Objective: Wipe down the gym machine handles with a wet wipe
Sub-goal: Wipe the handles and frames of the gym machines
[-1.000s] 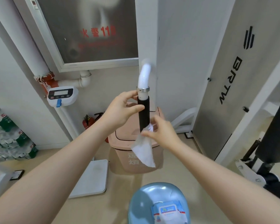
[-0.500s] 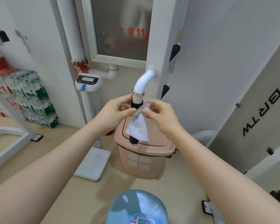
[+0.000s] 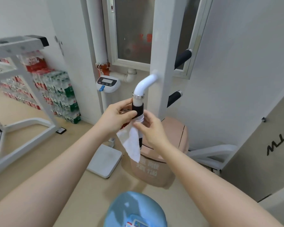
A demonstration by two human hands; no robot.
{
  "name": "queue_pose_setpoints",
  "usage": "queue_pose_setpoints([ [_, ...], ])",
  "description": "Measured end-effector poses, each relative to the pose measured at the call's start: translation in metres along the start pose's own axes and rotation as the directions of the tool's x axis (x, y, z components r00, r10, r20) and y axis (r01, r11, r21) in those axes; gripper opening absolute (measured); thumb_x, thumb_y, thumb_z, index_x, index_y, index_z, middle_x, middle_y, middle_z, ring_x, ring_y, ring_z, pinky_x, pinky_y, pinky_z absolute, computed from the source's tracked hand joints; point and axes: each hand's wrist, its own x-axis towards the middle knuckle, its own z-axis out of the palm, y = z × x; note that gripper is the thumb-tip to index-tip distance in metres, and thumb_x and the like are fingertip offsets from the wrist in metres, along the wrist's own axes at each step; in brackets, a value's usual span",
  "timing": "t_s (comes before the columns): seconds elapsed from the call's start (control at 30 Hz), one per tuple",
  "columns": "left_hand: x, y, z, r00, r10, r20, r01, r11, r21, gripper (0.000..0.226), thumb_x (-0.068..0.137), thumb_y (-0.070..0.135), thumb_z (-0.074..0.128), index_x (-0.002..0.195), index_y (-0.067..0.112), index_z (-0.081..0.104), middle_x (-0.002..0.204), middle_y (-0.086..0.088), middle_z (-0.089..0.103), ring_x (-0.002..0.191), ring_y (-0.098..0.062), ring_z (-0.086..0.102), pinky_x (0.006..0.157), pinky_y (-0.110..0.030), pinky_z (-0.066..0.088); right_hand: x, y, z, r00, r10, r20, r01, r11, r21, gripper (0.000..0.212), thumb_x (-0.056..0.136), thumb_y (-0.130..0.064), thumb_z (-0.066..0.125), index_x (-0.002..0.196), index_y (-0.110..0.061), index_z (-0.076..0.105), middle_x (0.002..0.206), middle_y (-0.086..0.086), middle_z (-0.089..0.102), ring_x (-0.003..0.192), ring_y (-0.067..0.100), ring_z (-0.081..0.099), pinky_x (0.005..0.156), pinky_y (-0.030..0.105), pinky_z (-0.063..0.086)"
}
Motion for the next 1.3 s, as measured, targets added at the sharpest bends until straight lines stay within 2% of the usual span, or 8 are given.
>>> queue_pose_setpoints([
  [0.13,-0.004,0.006,0.005,0.999,-0.029,-0.013,0.03,0.999,0.021,0.042,0.09,0.008,0.055,0.124,0.033,0.055,0.11,0.006,0.065,0.094,-0.006,0.062,0.084,-0.021,0.051,-0.017,0.022,-0.001,0.994,0.092,0.059,-0.08,0.98,-0.182,0.021,0.081,-0.019,0.067,0.102,-0.023,0.062,0.097,-0.002,0.07,0.094,0.016,0.065,0.089,0.047,0.052],
  [0.37,-0.005,0.01,0.012,0.999,-0.034,-0.002,0.034,0.999,0.025,0.04,0.088,0.007,0.058,0.12,0.031,0.058,0.105,0.005,0.068,0.094,-0.012,0.064,0.085,-0.028,0.05,-0.011,0.001,-0.005,0.999,0.005,-0.053,0.006,0.979,0.204,0.029,0.084,-0.008,0.064,0.108,-0.023,0.062,0.103,-0.002,0.07,0.101,0.014,0.065,0.09,0.033,0.051],
  [0.6,0.008,0.016,-0.004,0.988,-0.094,0.122,0.093,0.996,0.014,0.028,0.084,0.004,0.063,0.109,0.018,0.06,0.094,-0.007,0.066,0.077,-0.01,0.066,0.062,-0.013,0.051,-0.034,0.041,-0.005,0.976,0.218,0.006,-0.21,0.948,-0.238,0.03,0.075,-0.01,0.07,0.093,-0.034,0.063,0.095,-0.007,0.07,0.094,0.012,0.064,0.09,0.042,0.051],
  [0.8,0.019,0.013,-0.011,0.974,-0.059,0.221,0.058,0.998,0.01,0.026,0.081,0.001,0.066,0.104,0.012,0.063,0.091,-0.006,0.065,0.077,-0.011,0.064,0.061,-0.013,0.052,-0.029,0.002,0.012,0.976,0.059,-0.208,-0.044,0.996,0.077,0.041,0.082,-0.003,0.063,0.101,-0.039,0.062,0.095,-0.016,0.07,0.096,0.003,0.064,0.085,0.02,0.051],
  [1.0,0.026,0.005,-0.011,0.96,0.013,0.28,-0.023,0.999,0.032,0.027,0.08,0.006,0.068,0.104,0.018,0.064,0.089,0.001,0.066,0.08,-0.012,0.066,0.071,-0.018,0.056,-0.045,0.034,0.02,0.927,0.245,-0.283,-0.327,0.898,-0.296,0.017,0.076,-0.017,0.072,0.085,-0.027,0.062,0.079,-0.008,0.067,0.08,0.015,0.063,0.07,0.029,0.048],
  [1.07,0.028,-0.002,-0.012,0.96,0.067,0.273,-0.092,0.993,0.079,0.028,0.079,0.015,0.071,0.106,0.022,0.065,0.092,0.004,0.067,0.085,-0.012,0.067,0.079,-0.026,0.056,-0.041,0.018,0.017,0.913,0.132,-0.385,-0.305,0.849,-0.432,0.012,0.079,-0.016,0.067,0.087,-0.022,0.063,0.071,-0.006,0.061,0.073,0.017,0.06,0.064,0.025,0.044],
  [1.17,0.033,-0.01,-0.019,0.958,0.045,0.283,-0.051,0.999,0.013,0.032,0.078,0.017,0.072,0.108,0.02,0.064,0.094,-0.001,0.065,0.091,-0.02,0.066,0.083,-0.033,0.055,-0.042,-0.02,0.023,0.782,-0.304,-0.544,-0.122,0.782,-0.611,0.032,0.082,-0.004,0.057,0.108,-0.021,0.067,0.092,0.001,0.072,0.081,0.018,0.061,0.075,0.032,0.05],
  [1.3,0.044,-0.019,-0.037,0.921,-0.027,0.39,0.109,0.975,-0.191,0.041,0.084,0.01,0.066,0.123,0.01,0.054,0.109,-0.003,0.062,0.098,-0.014,0.062,0.082,-0.026,0.051,-0.026,-0.054,0.031,0.58,-0.803,-0.136,0.161,0.276,-0.948,0.028,0.079,-0.003,0.052,0.099,-0.008,0.071,0.099,0.006,0.073,0.084,0.022,0.069,0.065,0.028,0.056],
])
